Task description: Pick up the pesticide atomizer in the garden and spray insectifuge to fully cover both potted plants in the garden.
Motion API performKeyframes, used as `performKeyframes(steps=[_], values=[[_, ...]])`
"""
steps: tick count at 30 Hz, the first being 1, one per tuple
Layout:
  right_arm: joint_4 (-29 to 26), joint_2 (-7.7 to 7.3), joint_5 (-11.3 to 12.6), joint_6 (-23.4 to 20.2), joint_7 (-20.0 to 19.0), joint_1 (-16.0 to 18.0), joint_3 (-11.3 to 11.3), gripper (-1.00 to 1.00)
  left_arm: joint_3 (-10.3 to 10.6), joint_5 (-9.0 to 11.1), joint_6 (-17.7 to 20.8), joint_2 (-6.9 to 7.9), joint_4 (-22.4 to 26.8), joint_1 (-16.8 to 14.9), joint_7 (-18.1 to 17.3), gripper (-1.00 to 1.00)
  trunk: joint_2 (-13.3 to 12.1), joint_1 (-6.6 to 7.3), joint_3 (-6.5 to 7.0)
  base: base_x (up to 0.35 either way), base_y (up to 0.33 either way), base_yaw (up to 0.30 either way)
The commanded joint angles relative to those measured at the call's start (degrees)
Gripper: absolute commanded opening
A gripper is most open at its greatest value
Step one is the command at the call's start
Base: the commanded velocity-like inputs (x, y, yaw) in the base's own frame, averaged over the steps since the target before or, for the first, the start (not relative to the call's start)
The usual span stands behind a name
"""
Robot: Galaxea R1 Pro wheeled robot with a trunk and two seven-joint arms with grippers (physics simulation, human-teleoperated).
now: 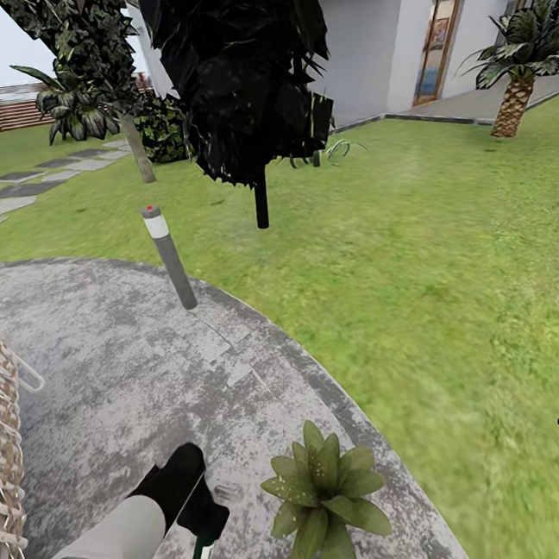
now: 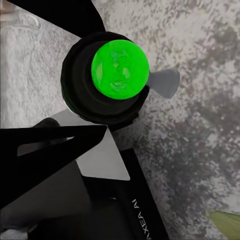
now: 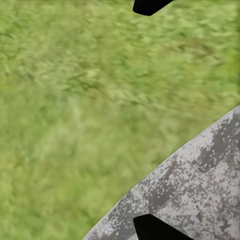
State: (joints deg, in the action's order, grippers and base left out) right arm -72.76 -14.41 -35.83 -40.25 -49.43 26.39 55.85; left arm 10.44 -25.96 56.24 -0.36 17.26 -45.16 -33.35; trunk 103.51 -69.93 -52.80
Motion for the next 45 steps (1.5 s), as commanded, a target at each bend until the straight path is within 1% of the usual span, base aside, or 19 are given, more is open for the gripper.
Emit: performKeyframes(steps=[1, 7, 11, 13, 17, 19, 25, 30, 40, 44, 45], values=[[-0.1, 0.01, -0.6, -0.1, -0.6, 0.1, 0.1, 1.0, 0.1, -0.6, 0.1, 0.01, -0.2, 0.0, -0.6, -1.0, 0.0, 0.01, -0.05, 0.0, 0.0, 0.0], [0.0, 0.0, -0.6, -0.1, -0.6, 0.1, 0.1, 1.0, 0.1, -0.6, 0.1, -0.07, -0.4, 0.1, -0.6, -1.0, 0.0, 0.01, -0.13, -0.008, -0.057, 0.043], [0.0, -0.01, -0.6, -0.1, -0.6, 0.1, 0.1, 1.0, 0.1, -0.4, 0.1, -0.71, -0.4, 0.1, -0.6, -1.0, 0.0, 0.01, -0.34, -0.115, -0.248, 0.18], [0.0, 0.01, -0.6, -0.1, -0.6, 0.1, 0.1, 1.0, 0.1, 0.7, 0.1, -1.02, -0.3, 0.1, -0.6, -1.0, 0.0, 0.01, -0.46, -0.16, -0.278, 0.203], [-0.1, 0.04, -0.6, -0.1, -0.6, 0.1, 0.1, 1.0, 0.1, 3.5, 0.1, -1.15, -0.3, 0.1, -0.5, -1.0, 0.0, 0.01, -0.64, -0.185, -0.264, 0.143], [0.0, 0.02, -0.6, -0.1, -0.6, 0.1, 0.1, 1.0, 0.1, 3.8, 0.1, -1.17, -0.3, 0.1, -0.5, -1.0, 0.0, 0.01, -0.67, -0.212, -0.22, 0.031], [0.0, 0.02, -0.6, -0.1, -0.6, 0.1, 0.1, 1.0, 0.1, 4.0, 0.0, -1.18, -0.3, 0.1, -0.5, -1.0, 0.0, 0.01, -0.83, -0.134, -0.155, 0.084], [0.0, 0.03, -0.6, -0.1, -0.6, 0.1, 0.1, 1.0, 0.1, 3.9, 0.0, -1.14, -0.3, 0.1, -0.4, -1.0, 0.0, 0.01, -1.11, -0.009, -0.011, 0.196], [0.0, 0.05, -0.6, -0.1, -0.6, 0.1, 0.1, 1.0, 0.3, 3.6, 0.0, -1.2, -0.2, 0.1, -0.2, -1.0, 0.0, 0.01, -1.18, 0.0, 0.0, 0.026], [0.0, 0.03, -0.6, -0.1, -0.6, 0.1, 0.1, 1.0, 0.5, 3.5, 0.0, -1.22, -0.2, 0.1, -0.1, -1.0, 0.0, 0.01, -1.25, 0.0, 0.0, 0.199], [0.0, 0.01, -0.6, -0.1, -0.6, 0.1, 0.1, 1.0, 0.5, 3.2, 0.0, -1.22, -0.2, 0.1, -0.1, -1.0, 0.0, 0.01, -1.28, 0.0, 0.0, 0.227]])
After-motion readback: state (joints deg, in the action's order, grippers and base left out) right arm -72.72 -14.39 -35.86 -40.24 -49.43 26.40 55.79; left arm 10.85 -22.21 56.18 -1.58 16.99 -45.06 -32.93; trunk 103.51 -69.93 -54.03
